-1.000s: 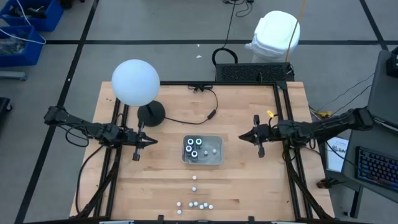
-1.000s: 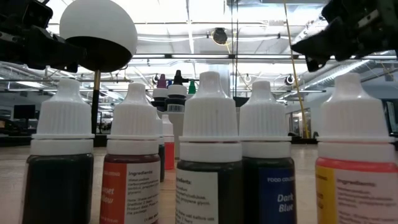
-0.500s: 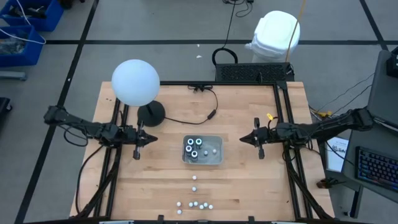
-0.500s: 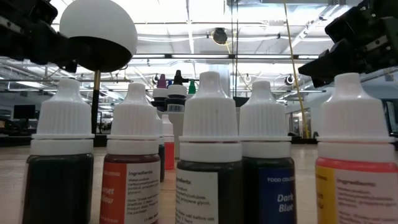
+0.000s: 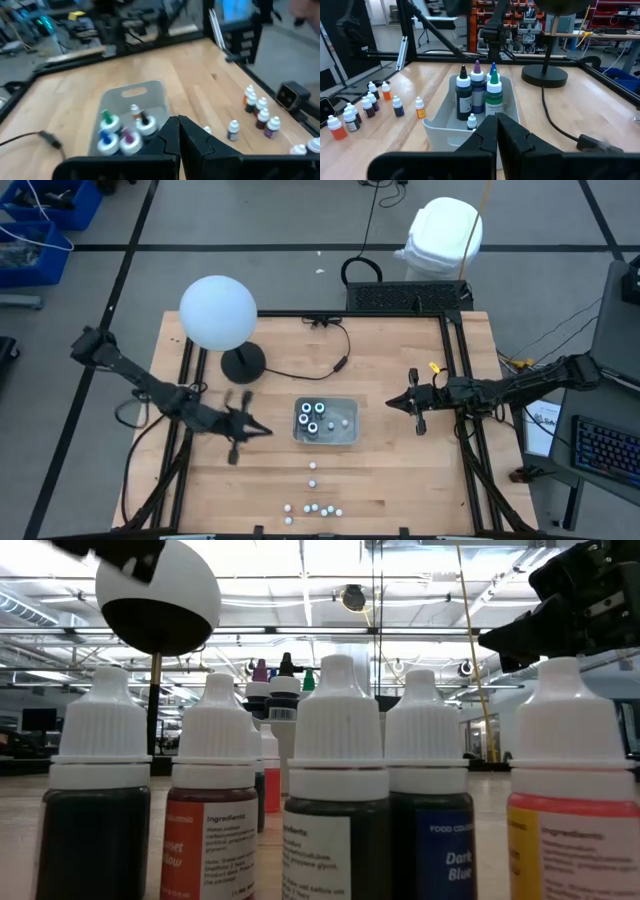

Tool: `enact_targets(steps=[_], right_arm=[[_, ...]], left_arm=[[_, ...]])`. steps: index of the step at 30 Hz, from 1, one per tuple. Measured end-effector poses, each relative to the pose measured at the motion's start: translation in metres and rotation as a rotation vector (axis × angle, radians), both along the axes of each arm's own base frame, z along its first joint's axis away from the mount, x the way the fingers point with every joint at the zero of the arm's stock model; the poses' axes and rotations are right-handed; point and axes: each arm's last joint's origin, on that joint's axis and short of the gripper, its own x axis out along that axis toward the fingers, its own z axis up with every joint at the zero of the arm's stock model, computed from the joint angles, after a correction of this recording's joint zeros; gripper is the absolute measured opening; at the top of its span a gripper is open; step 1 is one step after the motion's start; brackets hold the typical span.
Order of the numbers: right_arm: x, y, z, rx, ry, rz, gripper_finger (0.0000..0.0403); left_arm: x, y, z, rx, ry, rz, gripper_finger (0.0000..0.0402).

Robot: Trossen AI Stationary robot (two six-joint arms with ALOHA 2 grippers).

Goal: Pick & Place food coloring
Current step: Put the small orange food coloring bottle into the gray bin

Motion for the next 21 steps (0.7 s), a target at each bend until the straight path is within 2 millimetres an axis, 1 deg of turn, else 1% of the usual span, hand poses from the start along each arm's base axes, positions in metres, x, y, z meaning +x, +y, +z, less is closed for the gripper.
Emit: enact_targets(steps=[2, 5, 9, 13, 15, 18, 21], right_arm=[[0.0, 0.0, 0.001, 0.0, -0.006, -0.001, 0.0001], [0.0, 0.0, 0.003, 0.004, -0.031, 0.0, 0.0001], [0.0, 0.0, 0.003, 0.005, -0.027, 0.001, 0.0001], [0.0, 0.0, 0.003, 0.003, -0.028, 0.003, 0.0001], [0.0, 0.0, 0.003, 0.003, -0.029, 0.003, 0.0001], [0.0, 0.0, 0.003, -0.006, -0.03, 0.004, 0.0001], [0.0, 0.0, 0.003, -0.019, -0.03, 0.005, 0.0]], left_arm=[[0.02, -0.016, 0.009, 0.041, 0.074, -0.015, 0.0004], [0.053, -0.04, 0.017, 0.096, 0.203, -0.022, 0.0003], [0.098, -0.068, 0.026, 0.179, 0.328, -0.024, 0.0007], [0.139, -0.09, 0.025, 0.32, 0.463, -0.11, 0.0025], [0.156, -0.096, 0.024, 0.357, 0.519, -0.209, 0.003], [0.18, -0.099, 0.017, 0.354, 0.57, -0.347, 0.0031], [0.201, -0.095, 0.007, 0.322, 0.591, -0.366, 0.0032]])
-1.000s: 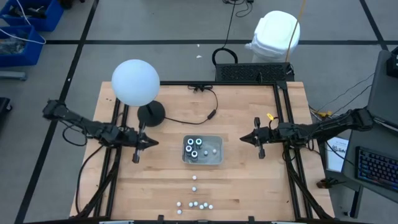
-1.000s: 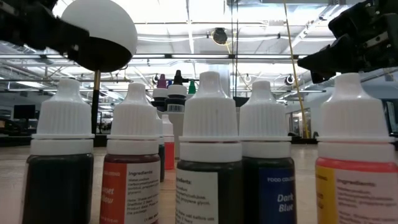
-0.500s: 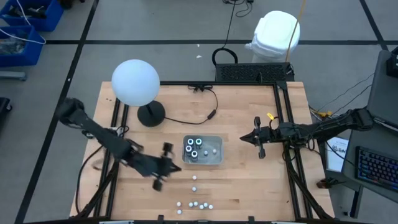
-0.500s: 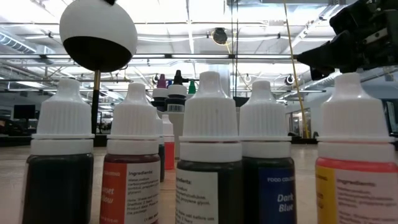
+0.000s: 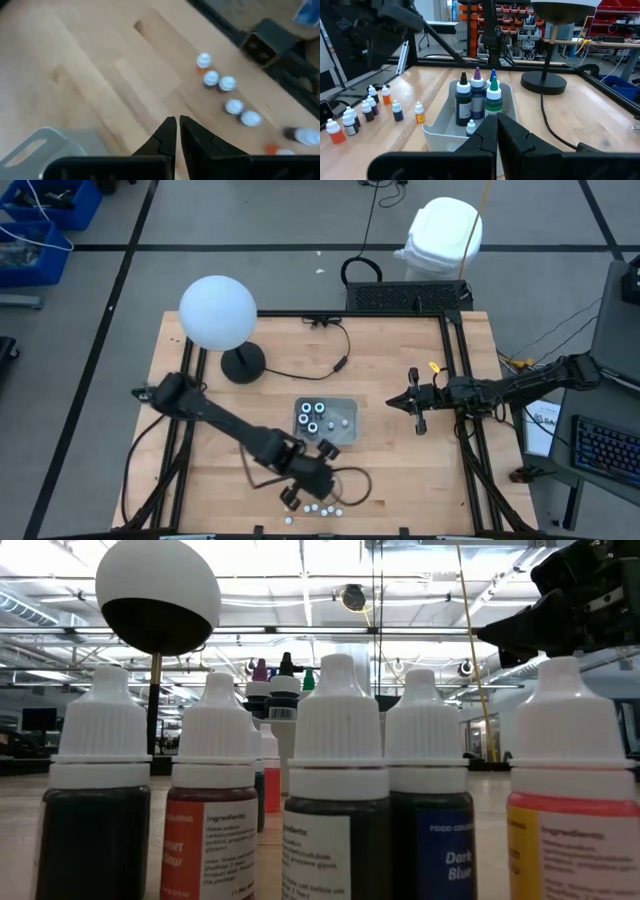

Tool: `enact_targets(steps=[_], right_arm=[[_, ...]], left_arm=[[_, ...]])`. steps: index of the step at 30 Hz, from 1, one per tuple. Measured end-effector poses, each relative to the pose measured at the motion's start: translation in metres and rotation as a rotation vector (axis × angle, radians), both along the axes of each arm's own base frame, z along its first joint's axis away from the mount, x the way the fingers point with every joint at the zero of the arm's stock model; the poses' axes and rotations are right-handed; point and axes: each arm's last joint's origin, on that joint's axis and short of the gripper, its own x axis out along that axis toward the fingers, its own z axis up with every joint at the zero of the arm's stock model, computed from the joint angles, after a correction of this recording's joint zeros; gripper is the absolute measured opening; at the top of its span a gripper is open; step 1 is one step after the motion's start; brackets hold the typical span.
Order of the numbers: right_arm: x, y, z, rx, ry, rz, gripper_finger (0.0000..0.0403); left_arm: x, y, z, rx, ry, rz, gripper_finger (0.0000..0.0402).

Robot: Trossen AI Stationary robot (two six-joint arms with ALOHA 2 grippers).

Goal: Pick & Place food coloring
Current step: Put the small orange food coloring bottle into the gray bin

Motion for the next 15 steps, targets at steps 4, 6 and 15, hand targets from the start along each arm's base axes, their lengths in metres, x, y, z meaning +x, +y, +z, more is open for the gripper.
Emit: enact_targets(steps=[4, 6, 15], right_arm=[[0.0, 0.0, 0.0, 0.0, 0.0, 0.0, 0.0], [0.0, 0.0, -0.001, -0.001, 0.005, 0.0, 0.0], [0.0, 0.0, -0.002, -0.001, 0.02, -0.001, 0.0]], left_arm=[[0.014, 0.01, -0.01, 0.016, 0.018, 0.026, 0.0039], [0.015, 0.014, -0.016, 0.044, 0.048, 0.014, 0.0054], [0.012, 0.012, -0.035, 0.152, 0.099, -0.105, 0.0175]])
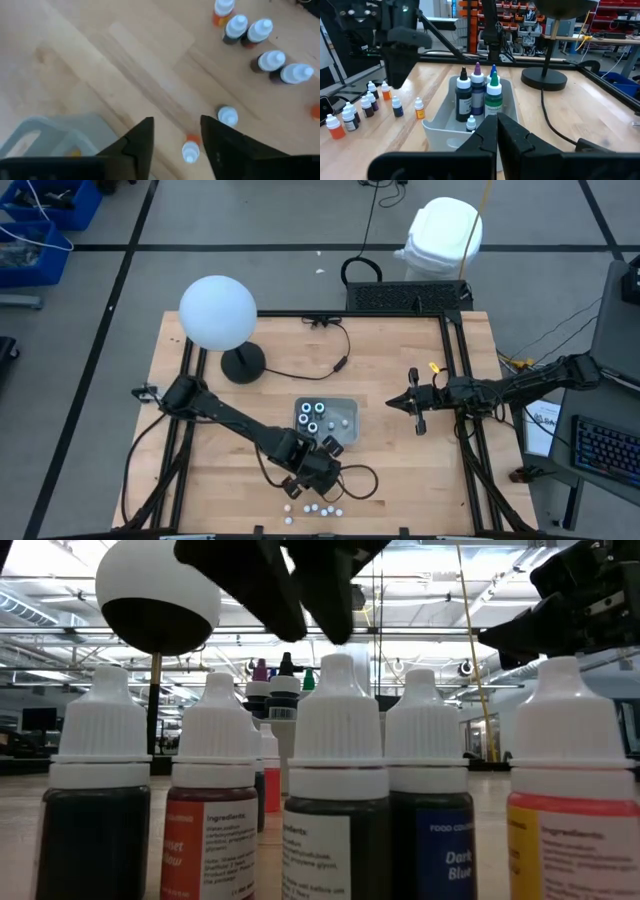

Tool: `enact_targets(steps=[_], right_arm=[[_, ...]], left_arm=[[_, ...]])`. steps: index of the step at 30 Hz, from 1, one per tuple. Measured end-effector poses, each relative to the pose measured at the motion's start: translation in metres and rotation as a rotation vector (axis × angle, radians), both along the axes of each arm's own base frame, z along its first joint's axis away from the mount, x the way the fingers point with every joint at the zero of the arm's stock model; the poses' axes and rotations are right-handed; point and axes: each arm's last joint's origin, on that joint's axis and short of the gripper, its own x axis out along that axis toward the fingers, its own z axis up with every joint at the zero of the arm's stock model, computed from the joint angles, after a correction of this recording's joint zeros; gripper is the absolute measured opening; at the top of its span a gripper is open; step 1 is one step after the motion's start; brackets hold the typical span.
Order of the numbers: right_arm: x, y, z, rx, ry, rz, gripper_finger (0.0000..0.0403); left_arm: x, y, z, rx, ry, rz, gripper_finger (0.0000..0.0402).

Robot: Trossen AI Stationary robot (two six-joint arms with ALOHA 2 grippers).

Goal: Pick & Place food coloring
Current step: Put the small orange food coloring bottle into the gray bin

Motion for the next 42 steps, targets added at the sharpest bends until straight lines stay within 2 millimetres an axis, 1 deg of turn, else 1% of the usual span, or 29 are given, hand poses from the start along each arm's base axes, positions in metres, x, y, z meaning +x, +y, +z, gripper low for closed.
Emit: enact_targets(steps=[4, 11, 21, 27, 42], right_arm=[[0.0, 0.0, -0.001, 0.016, 0.008, -0.002, 0.0], [0.0, 0.0, -0.003, 0.024, 0.029, -0.004, 0.0], [0.001, 0.0, -0.004, 0.034, 0.037, -0.005, 0.0], [0.001, 0.0, -0.004, 0.033, 0.044, -0.006, 0.0], [0.001, 0.0, -0.004, 0.029, 0.044, -0.006, 0.0]], left_arm=[[0.002, 0.0, -0.013, 0.022, 0.037, -0.002, 0.0206], [0.0, 0.001, -0.035, 0.074, 0.149, -0.015, 0.0214], [0.001, 0.005, -0.047, 0.115, 0.196, -0.048, 0.0214], [0.003, 0.01, -0.056, 0.125, 0.225, -0.024, 0.0214], [0.003, 0.011, -0.057, 0.137, 0.234, -0.048, 0.0214]])
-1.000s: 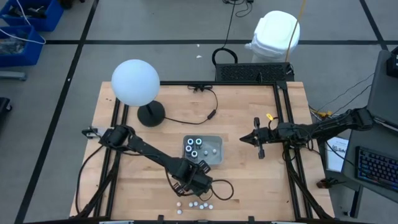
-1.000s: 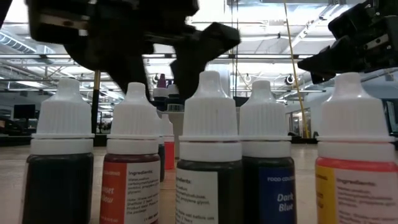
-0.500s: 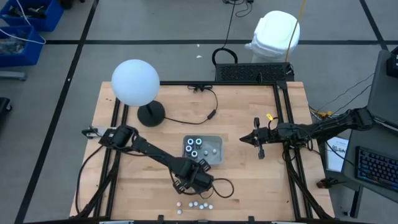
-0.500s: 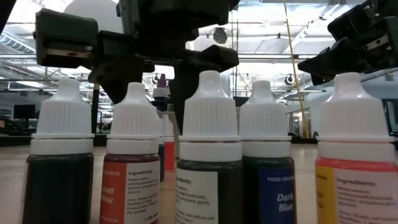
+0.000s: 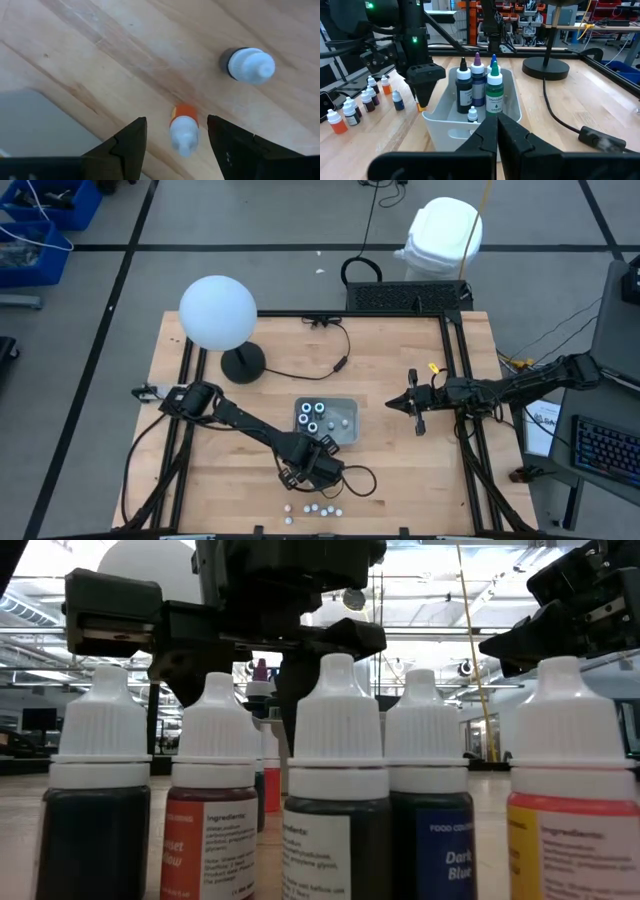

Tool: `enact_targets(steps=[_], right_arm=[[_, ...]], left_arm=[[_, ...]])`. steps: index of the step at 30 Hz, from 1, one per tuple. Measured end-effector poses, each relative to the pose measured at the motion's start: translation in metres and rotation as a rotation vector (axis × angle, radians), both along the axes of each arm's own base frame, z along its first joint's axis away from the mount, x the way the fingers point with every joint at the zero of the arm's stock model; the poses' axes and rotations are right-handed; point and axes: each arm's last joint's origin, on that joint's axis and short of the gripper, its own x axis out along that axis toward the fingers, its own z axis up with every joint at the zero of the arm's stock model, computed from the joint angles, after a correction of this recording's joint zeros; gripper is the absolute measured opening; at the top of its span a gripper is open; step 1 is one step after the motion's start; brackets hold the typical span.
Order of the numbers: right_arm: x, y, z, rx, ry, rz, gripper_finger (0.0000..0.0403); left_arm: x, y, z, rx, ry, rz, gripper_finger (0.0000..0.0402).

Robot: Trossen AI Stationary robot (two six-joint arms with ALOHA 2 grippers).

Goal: Pick & Place food coloring
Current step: Put the small orange food coloring bottle into the gray bin

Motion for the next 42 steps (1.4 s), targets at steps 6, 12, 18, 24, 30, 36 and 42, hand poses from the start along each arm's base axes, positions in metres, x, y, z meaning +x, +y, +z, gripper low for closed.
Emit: enact_targets(steps=[6, 12, 18, 24, 30, 36, 42], right_arm=[[0.0, 0.0, 0.0, -0.002, 0.0, 0.0, 0.0], [0.0, 0.0, 0.0, -0.007, -0.001, 0.001, 0.0], [0.0, 0.0, 0.0, -0.007, -0.001, 0.001, 0.0], [0.0, 0.0, 0.0, -0.007, -0.005, 0.001, 0.0], [0.0, 0.0, 0.0, -0.007, -0.005, 0.001, 0.0], [0.0, 0.0, 0.0, -0.007, -0.005, 0.001, 0.0], [0.0, 0.0, 0.0, -0.006, -0.005, 0.001, 0.0]], left_arm=[[0.0, 0.0, 0.0, -0.001, 0.0, 0.0, 0.0214], [0.0, 0.0, 0.0, -0.003, -0.001, 0.0, 0.0213], [0.001, -0.001, 0.0, -0.023, -0.004, -0.003, 0.0212], [0.001, -0.001, 0.0, -0.03, -0.001, -0.004, 0.0168], [0.0, -0.002, 0.0, -0.031, -0.001, 0.003, 0.011], [-0.003, -0.006, 0.003, -0.032, 0.001, 0.004, 0.0063], [-0.011, -0.006, 0.027, -0.042, -0.029, 0.061, 0.0071]])
